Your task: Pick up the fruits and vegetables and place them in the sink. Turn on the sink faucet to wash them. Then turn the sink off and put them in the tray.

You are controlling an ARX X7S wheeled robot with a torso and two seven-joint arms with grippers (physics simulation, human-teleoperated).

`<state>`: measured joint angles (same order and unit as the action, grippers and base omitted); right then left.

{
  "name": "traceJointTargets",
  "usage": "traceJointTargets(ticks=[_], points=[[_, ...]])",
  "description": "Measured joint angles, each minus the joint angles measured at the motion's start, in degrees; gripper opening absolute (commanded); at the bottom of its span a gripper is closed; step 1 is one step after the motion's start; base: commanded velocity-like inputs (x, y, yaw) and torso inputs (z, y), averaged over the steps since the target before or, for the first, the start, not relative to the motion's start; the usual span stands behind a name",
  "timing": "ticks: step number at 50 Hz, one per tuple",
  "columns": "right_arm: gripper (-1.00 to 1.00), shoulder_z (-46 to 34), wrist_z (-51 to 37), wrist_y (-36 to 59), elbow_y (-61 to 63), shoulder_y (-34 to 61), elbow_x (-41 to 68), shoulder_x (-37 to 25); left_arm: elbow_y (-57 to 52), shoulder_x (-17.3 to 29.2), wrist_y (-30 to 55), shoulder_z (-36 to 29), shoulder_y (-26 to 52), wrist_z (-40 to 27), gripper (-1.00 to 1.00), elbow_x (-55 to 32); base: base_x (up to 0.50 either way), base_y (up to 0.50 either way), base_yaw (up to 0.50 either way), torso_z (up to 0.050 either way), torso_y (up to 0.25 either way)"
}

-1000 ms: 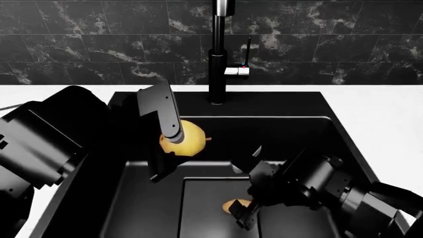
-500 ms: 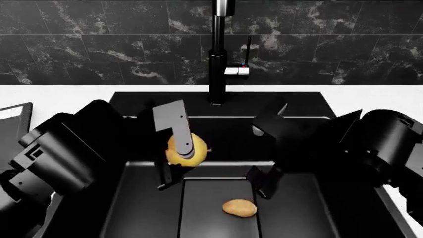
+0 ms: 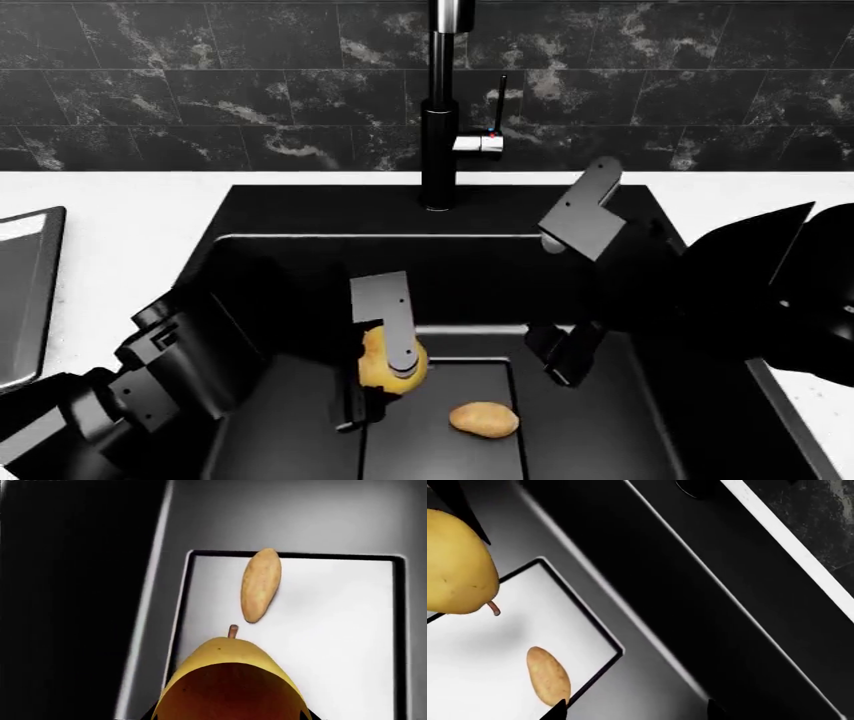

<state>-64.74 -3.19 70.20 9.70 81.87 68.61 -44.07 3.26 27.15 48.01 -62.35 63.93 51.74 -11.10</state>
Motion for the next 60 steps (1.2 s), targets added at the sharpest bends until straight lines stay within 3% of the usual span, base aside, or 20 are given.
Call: traceJointTargets(ticks=[50,51,60], points=[[1.0,-0.47,0.09,-1.66,1.09,0.32,-0.7,0.17,6.22,-3.33,-2.3,-7.1,-6.14,0.2,-1.0,1.19,0.04,0.0,0.01,0.0,0.0],[1.0,-0.46,0.05,-1.68,1.12,0.29,-0.66,0.15,6.65,-3.56,-2.45,-7.11,-6.2,-0.03,1.0,1.31,0.04,0.0,0.0,0.0,0.0],[1.0,-0.45,-0.15,-2.04,1.19,-0.04,-0.56,0.07,9.41,-4.99,-3.07,-7.15,-6.44,-1.98,1.0,1.94,0.0,0.0,0.0,0.0,0.0]])
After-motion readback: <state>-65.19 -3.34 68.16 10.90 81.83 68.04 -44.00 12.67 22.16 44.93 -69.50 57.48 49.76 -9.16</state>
